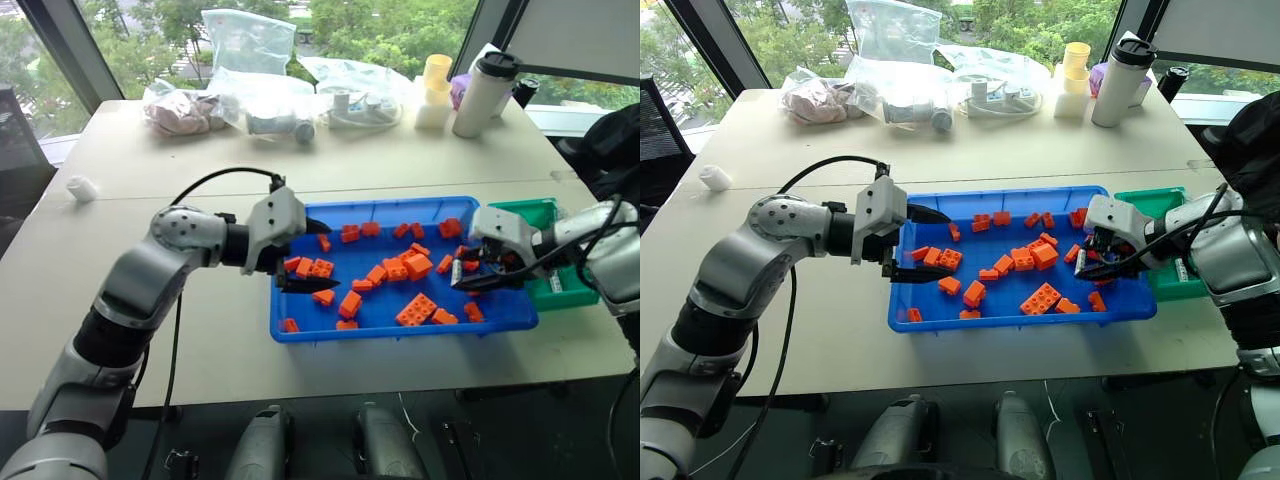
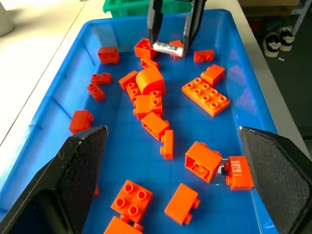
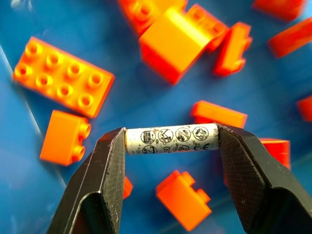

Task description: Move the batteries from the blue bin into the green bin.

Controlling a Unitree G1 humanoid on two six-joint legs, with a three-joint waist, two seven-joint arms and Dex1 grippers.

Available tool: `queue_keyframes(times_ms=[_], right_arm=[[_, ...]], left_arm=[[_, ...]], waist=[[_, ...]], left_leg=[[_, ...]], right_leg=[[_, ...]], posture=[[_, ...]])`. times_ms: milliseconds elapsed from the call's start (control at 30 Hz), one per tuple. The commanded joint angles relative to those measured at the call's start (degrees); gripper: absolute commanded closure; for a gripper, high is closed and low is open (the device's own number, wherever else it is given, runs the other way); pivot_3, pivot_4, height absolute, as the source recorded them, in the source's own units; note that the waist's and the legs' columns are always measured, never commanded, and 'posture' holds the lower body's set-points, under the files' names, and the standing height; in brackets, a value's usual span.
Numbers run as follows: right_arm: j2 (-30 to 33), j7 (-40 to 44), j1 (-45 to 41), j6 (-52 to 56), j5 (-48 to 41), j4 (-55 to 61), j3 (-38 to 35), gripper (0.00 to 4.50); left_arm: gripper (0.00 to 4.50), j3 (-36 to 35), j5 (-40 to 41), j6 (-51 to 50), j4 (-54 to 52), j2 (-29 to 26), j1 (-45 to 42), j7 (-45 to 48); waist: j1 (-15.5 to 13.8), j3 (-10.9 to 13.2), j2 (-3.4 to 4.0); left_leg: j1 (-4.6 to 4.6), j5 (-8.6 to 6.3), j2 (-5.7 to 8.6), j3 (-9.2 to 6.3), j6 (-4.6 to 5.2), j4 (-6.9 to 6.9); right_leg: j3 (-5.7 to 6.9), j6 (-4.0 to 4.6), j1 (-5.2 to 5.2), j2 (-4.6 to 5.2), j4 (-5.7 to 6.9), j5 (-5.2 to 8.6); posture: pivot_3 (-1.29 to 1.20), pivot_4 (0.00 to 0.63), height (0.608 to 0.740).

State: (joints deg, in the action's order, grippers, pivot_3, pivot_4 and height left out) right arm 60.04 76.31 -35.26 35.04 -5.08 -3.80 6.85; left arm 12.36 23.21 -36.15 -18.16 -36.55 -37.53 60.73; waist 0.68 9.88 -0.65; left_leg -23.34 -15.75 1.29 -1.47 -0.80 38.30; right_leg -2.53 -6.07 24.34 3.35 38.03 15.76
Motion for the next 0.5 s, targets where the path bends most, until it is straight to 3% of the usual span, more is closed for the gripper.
queue_keyframes(times_ms=[33,200,333,500], right_arm=[[2.27,-5.35,-1.4,2.88,-2.27,0.27,-9.31,2.28],[5.43,-13.57,4.56,4.36,-1.29,-1.4,-17.74,2.28],[5.61,-18.61,8.96,4.73,-1.04,-3.19,-20.66,2.28],[3.96,-24.41,8.53,5.35,-2.05,-6.71,-22.15,2.28]], left_arm=[[0.0,-2.67,1.69,0.88,0.45,3.34,-2.06,-2.65],[0.0,-2.19,2.6,1.64,2.42,6.21,-3.48,-2.0],[0.0,-1.25,1.81,2.93,4.64,7.2,-4.71,-0.88],[0.0,-0.54,0.91,3.99,6.26,7.62,-5.31,0.0]], waist=[[-0.25,0.0,0.0],[-1.23,0.0,-0.01],[-1.2,0.0,0.01],[-0.19,-0.02,0.06]], left_leg=[[0.0,0.0,0.0,0.0,0.0,0.0],[-0.04,0.0,0.1,-0.01,0.0,0.0],[-0.03,0.0,0.1,0.04,0.0,0.0],[0.02,0.0,0.07,0.06,0.0,-0.03]], right_leg=[[0.0,0.0,0.0,0.0,-0.01,0.0],[0.05,0.0,0.0,0.14,-0.04,0.0],[0.03,-0.01,0.0,0.12,-0.02,0.0],[0.0,-0.01,0.01,0.06,0.03,0.0]], posture=[[0.0,0.15,0.74],[0.0,0.15,0.74],[0.0,0.15,0.74],[0.0,0.15,0.74]])
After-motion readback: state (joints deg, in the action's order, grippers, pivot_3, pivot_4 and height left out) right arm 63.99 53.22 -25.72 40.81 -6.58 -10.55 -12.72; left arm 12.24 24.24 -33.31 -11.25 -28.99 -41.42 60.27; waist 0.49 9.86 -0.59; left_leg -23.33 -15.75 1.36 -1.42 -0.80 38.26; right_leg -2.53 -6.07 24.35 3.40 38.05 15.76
